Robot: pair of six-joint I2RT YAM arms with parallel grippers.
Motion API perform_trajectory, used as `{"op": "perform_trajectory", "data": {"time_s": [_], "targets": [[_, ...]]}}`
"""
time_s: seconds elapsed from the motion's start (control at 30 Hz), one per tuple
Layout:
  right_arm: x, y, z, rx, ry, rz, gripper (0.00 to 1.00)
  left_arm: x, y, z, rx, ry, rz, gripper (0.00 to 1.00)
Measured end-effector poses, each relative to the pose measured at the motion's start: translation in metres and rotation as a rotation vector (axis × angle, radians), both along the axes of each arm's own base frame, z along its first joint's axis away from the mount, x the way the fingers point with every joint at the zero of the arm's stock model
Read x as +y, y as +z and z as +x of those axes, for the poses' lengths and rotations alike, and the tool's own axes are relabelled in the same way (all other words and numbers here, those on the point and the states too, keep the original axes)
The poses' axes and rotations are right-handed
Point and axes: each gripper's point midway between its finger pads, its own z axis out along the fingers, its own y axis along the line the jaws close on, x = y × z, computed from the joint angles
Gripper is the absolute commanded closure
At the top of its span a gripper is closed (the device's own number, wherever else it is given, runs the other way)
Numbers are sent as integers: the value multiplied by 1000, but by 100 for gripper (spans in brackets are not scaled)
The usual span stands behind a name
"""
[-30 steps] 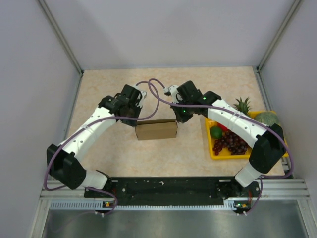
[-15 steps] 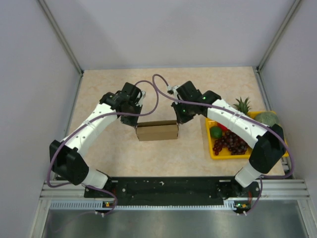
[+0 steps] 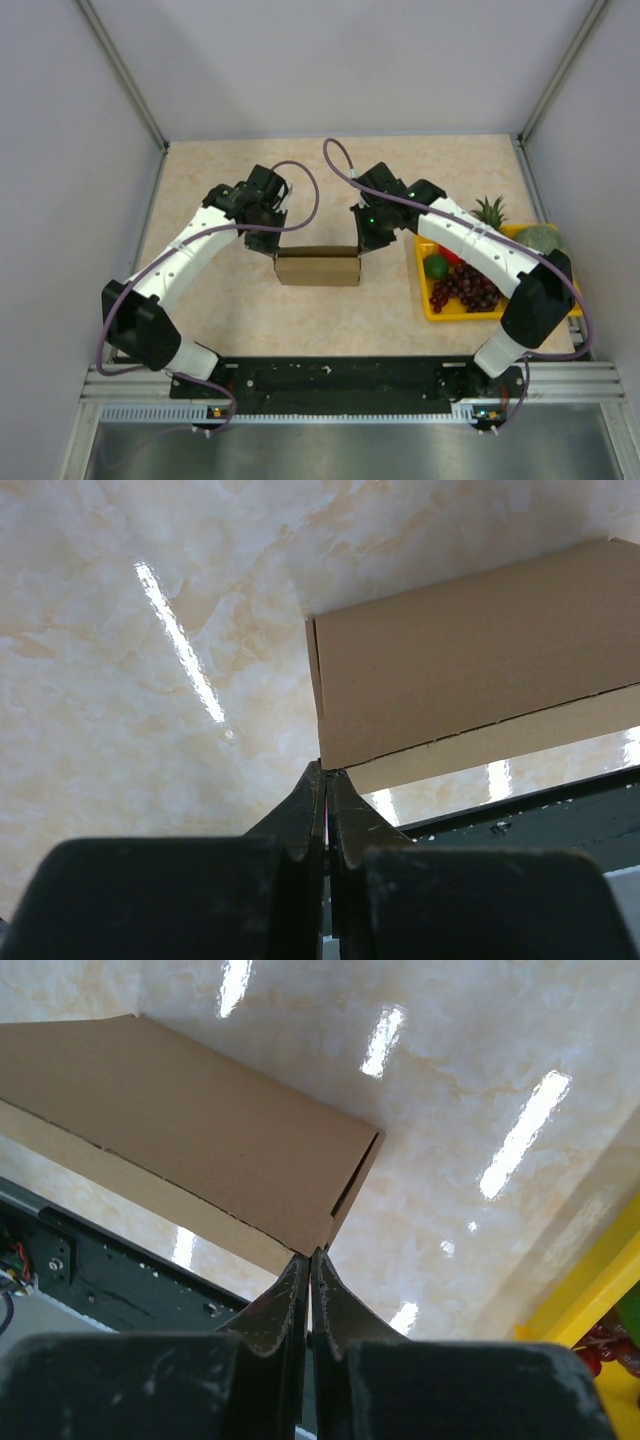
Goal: Fold the paper box
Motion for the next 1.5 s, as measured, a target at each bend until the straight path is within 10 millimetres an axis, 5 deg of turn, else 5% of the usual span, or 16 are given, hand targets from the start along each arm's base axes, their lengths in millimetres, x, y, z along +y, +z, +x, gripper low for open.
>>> {"op": "perform_trajectory", "data": {"time_s": [0.47,1.5], "targets": [[-1,-11,16,-112,-167,100,100,-4,-1,-3,-23,32,-29,100],[5,-18,39,-364,-229,57,100,-14,-2,-23,93,165,-111,100]]}}
